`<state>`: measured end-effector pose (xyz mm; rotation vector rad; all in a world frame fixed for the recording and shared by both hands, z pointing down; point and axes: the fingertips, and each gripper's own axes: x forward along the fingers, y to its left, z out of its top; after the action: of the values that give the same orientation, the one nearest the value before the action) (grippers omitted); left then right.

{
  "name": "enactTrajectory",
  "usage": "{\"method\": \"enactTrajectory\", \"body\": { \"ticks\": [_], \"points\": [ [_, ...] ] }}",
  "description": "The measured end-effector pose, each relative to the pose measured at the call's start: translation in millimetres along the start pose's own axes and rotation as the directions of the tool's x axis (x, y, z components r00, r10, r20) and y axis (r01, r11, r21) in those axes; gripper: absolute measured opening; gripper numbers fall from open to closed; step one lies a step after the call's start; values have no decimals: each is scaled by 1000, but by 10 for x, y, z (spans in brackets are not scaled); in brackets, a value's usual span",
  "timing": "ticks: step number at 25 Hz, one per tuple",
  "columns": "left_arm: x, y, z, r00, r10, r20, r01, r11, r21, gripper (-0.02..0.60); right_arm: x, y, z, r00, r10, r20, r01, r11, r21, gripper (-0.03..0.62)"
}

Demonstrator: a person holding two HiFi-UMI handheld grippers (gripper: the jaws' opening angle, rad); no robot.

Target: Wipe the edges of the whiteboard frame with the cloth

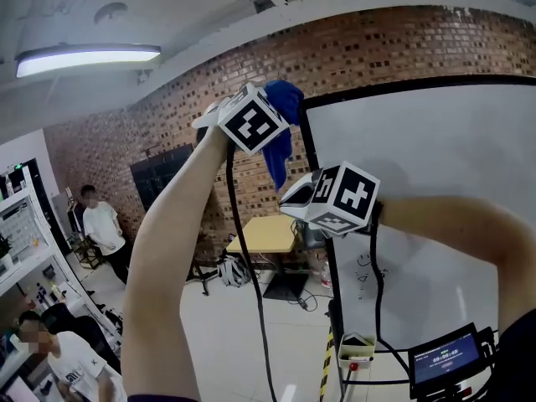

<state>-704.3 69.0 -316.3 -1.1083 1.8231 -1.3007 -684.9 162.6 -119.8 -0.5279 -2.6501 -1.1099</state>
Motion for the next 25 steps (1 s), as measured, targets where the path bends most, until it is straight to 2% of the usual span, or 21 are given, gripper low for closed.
{"method": "enactTrajectory", "body": {
  "ticks": [1, 2, 4, 6, 8, 10, 14, 15, 16, 19, 20, 21, 25],
  "points": [
    [-3, -6, 11, 1000, -15, -9, 16, 1000, 18, 156, -4, 4, 9, 1000, -2, 7, 2, 1000, 1, 11],
    [2, -30, 3, 999, -29, -32, 31, 997, 66, 156, -7, 20, 2, 1000, -1, 9, 1, 1000, 1, 11],
    [10, -49, -32, 996, -28, -85, 45, 979, 199, 156, -27, 67, -39, 1000, 5, 2, -5, 1000, -3, 11],
    [10, -10, -38, 992, -6, -130, 49, 942, 331, 156, -87, 98, -88, 1000, 11, -6, -11, 1000, -11, 11],
    [27, 35, 20, 987, 15, -160, 56, 901, 431, 158, -162, 94, -125, 1000, 13, -3, -13, 1000, -9, 11],
    [58, 52, 122, 984, 17, -176, 69, 878, 473, 157, -233, 84, -142, 1000, 11, 7, -12, 1000, 2, 11],
    [90, 77, 186, 973, -9, -230, 121, 870, 478, 158, -392, 58, -155, 1000, 3, 23, -4, 1000, 14, 11],
    [80, 84, 189, 970, -5, -245, 129, 858, 496, 158, -436, 57, -168, 1000, 3, 25, -3, 1000, 19, 11],
    [71, 83, 203, 966, 11, -260, 134, 834, 534, 158, -481, 60, -191, 1000, 3, 26, -4, 1000, 25, 11],
    [91, 62, 345, 957, 90, -276, 130, 717, 684, 158, -600, 59, -301, 1000, 0, 27, -1, 999, 44, 11],
    [108, 48, 421, 958, 105, -268, 124, 691, 712, 158, -626, 57, -336, 1000, -1, 29, -1, 999, 52, 11],
    [122, 25, 499, 961, 109, -254, 115, 677, 727, 156, -644, 63, -368, 999, 0, 32, -2, 998, 62, 11],
    [142, -91, 730, 973, 85, -212, 99, 680, 726, 153, -678, 118, -463, 999, 7, 37, -10, 997, 80, 11]
  ]
}}
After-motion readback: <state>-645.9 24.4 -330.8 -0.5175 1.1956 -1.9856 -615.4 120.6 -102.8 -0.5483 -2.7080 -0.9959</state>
